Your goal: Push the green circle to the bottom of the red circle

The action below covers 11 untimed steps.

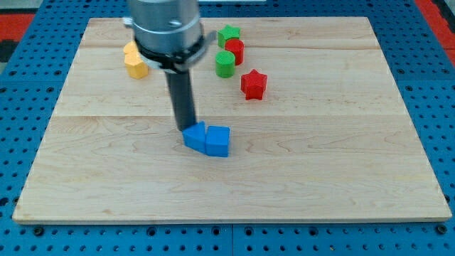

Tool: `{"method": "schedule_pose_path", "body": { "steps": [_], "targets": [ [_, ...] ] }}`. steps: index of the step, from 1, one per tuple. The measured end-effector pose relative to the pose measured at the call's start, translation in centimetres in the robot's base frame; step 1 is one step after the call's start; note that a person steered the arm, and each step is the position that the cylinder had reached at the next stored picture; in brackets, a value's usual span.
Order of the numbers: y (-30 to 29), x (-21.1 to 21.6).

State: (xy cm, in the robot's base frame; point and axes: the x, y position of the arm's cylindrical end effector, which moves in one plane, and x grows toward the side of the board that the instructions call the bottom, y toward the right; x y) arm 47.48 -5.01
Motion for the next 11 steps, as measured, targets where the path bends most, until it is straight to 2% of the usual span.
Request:
{"method": "schedule_pose_path", "body": {
  "steps": [1,2,5,6,9,11],
  "targets": [
    [3.2,1.1],
    [-1.0,-2.8],
    [-1.7,-10.2],
    [-0.1,-11.9],
    [12.3,-14.0],
    [12.4,-19.8]
  ]
}}
